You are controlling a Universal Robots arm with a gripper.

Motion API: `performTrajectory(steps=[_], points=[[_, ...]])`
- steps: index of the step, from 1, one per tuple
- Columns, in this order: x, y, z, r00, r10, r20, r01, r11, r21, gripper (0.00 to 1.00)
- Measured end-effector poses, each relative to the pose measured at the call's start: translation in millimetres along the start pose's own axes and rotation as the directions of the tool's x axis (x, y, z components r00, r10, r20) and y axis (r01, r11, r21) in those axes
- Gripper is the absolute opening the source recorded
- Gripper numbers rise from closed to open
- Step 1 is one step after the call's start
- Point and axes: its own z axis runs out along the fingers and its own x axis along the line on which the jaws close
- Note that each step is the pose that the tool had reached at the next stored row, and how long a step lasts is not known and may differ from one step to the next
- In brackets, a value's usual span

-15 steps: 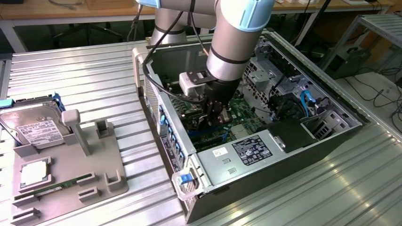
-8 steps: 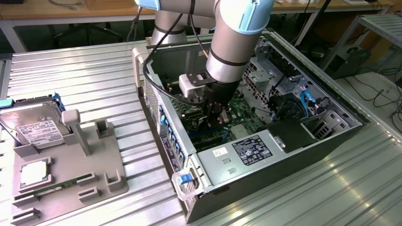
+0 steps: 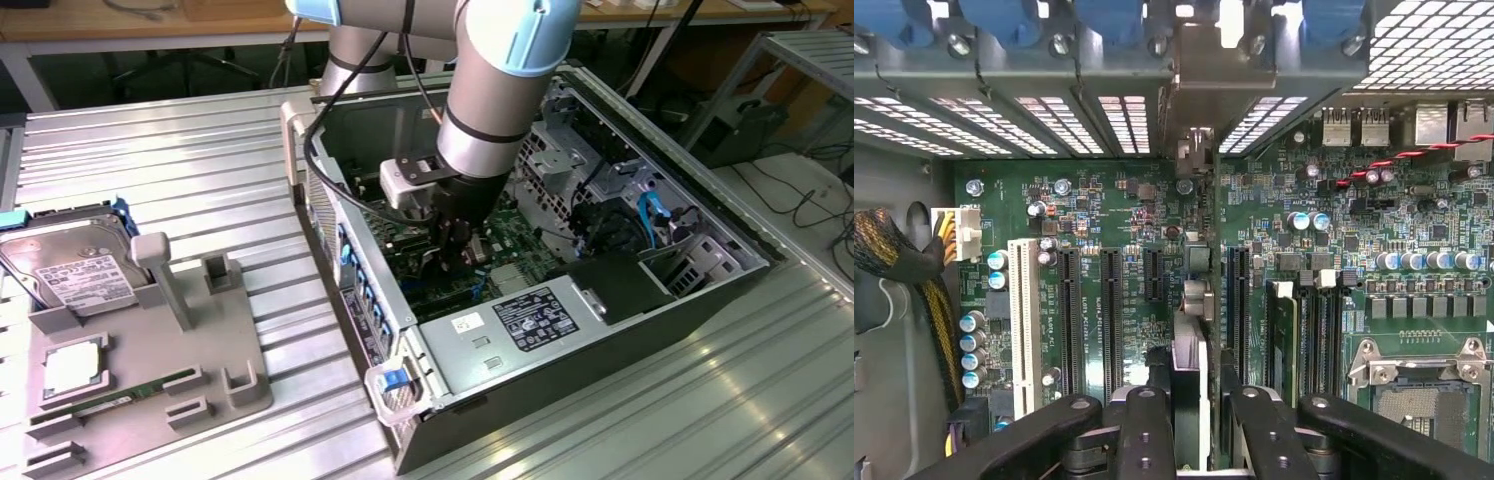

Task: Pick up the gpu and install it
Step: 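Insert the gpu into the slot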

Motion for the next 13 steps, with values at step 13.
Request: performTrajectory(steps=[13], points=[[0.2,0.0,2.9,1.0000,0.000,0.0002,0.000,1.0000,-0.0004,0.27]])
